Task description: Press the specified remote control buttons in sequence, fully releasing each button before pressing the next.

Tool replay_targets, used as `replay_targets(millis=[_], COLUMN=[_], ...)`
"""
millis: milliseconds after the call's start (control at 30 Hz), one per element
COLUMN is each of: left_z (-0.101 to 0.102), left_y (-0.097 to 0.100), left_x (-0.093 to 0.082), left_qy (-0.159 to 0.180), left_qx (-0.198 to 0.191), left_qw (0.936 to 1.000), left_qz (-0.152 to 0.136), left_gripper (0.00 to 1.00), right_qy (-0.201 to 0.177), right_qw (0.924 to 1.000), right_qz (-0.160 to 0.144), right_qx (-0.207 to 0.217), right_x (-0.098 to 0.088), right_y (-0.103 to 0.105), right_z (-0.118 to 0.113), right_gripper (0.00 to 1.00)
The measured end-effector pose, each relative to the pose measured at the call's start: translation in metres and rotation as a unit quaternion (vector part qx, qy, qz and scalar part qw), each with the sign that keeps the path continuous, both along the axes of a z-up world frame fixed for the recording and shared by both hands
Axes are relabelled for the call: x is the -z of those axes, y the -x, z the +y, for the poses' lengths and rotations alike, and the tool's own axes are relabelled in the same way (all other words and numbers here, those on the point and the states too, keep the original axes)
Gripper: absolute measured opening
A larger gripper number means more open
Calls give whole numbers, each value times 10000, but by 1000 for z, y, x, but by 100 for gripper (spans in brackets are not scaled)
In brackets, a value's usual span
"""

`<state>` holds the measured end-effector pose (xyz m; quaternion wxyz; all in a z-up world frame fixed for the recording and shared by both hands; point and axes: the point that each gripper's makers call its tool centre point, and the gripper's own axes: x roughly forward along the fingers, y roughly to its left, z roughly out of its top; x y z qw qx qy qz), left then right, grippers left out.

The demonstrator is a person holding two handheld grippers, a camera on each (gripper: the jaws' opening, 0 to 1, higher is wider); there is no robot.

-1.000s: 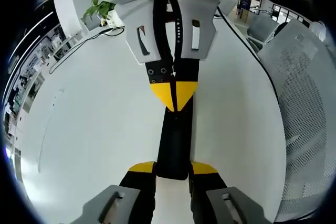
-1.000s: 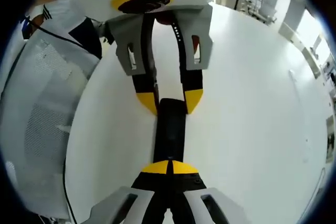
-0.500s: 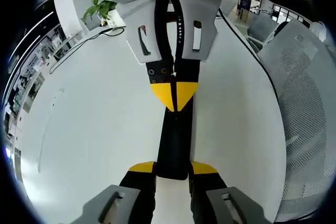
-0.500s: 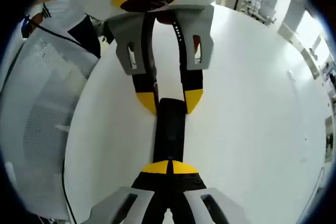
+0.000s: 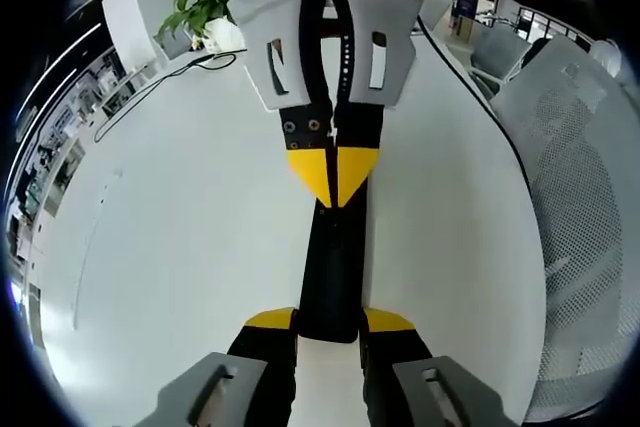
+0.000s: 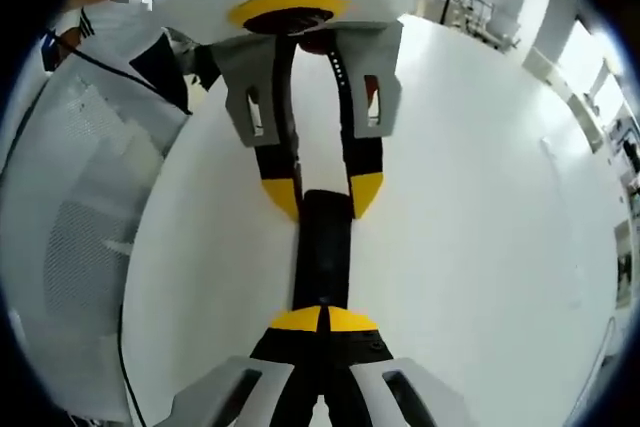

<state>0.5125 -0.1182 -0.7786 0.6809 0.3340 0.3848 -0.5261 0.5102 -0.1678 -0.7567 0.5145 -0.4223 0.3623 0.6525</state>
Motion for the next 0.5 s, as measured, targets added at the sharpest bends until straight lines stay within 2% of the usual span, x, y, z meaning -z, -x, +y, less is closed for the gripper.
replay_targets(millis=[233,500], left_z=[-1,0], left_y=[0,0], left_x=[-1,0], left_qy=[-27,-50], left_qx=[-4,4], left_qw=[10000,10000], left_qz=[16,21], left_gripper=[23,23], right_qy=[-177,-194], right_qw=[9997,9995], right_qz=[-137,-231], right_qx=[-27,27], right_x=[-24,-29], right_y=[-1,-6], right_z=[5,2], right_gripper=[0,0])
